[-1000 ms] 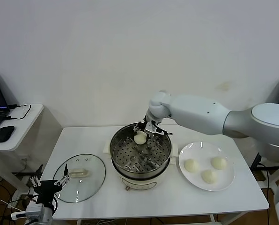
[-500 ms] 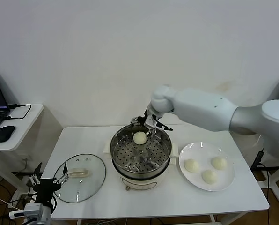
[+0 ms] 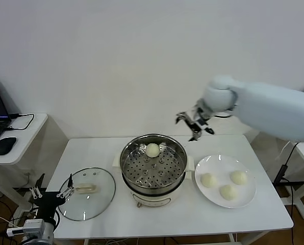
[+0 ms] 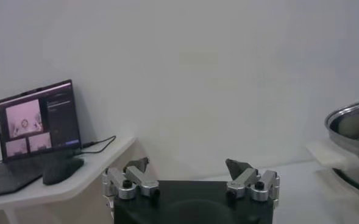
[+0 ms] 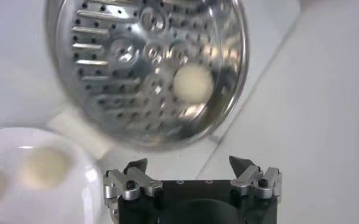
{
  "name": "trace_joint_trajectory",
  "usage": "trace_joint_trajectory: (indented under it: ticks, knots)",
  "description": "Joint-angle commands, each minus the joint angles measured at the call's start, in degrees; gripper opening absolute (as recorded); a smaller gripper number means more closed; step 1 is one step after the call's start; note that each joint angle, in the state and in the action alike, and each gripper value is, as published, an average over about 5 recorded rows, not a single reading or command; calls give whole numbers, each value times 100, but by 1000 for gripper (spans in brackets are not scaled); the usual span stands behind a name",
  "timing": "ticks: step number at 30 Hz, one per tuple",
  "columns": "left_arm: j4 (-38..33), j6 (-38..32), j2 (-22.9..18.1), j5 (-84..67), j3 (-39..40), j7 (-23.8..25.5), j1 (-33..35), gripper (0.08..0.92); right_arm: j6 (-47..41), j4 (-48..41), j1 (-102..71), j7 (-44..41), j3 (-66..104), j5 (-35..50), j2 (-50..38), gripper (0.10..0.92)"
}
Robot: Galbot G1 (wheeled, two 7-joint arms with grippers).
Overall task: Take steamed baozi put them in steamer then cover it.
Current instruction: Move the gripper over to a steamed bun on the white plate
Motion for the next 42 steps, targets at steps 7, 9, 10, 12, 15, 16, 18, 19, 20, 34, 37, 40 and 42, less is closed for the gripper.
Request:
trace_joint_trajectory:
  ticks: [7, 9, 10, 12, 15, 16, 18, 19, 20, 34, 37, 40, 42]
  knots:
    - [90, 38, 143, -56, -70, 5, -73, 823, -864, 698, -1069, 20, 178, -204, -1653, 823]
    - [121, 46, 164, -72, -102, 8, -90, 823, -836, 652, -1381, 47, 270, -277, -1655, 823]
    - [138, 47, 170, -76, -113, 9, -96, 823, -820, 610, -1570, 62, 373, -317, -1640, 823]
    - [168, 48, 175, -78, -127, 10, -104, 823, -784, 486, -2018, 92, 693, -412, -1581, 823]
    - [196, 49, 171, -75, -142, 10, -103, 823, -749, 254, -2648, 143, 1216, -509, -1438, 823]
    - [200, 51, 169, -73, -148, 10, -99, 823, -743, 181, -2814, 159, 1358, -531, -1382, 823]
    - [209, 55, 165, -70, -162, 10, -93, 823, -745, 50, -3091, 190, 1579, -574, -1250, 823]
    - [215, 58, 164, -69, -169, 10, -92, 823, -746, -5, -3196, 201, 1662, -601, -1184, 823]
    - [220, 60, 162, -69, -177, 10, -90, 823, -748, -72, -3296, 214, 1731, -637, -1106, 823]
    - [282, 49, 107, -63, -222, 17, -69, 823, -700, -920, -3798, 295, 2050, -870, -157, 823]
    - [283, 49, 103, -60, -224, 14, -71, 823, -667, -1037, -3856, 315, 2078, -925, -23, 823]
    - [283, 48, 103, -61, -232, 13, -77, 823, -624, -1172, -3884, 349, 2096, -972, 100, 823]
    - [286, 48, 102, -61, -235, 14, -81, 823, -611, -1246, -3908, 366, 2123, -974, 168, 823]
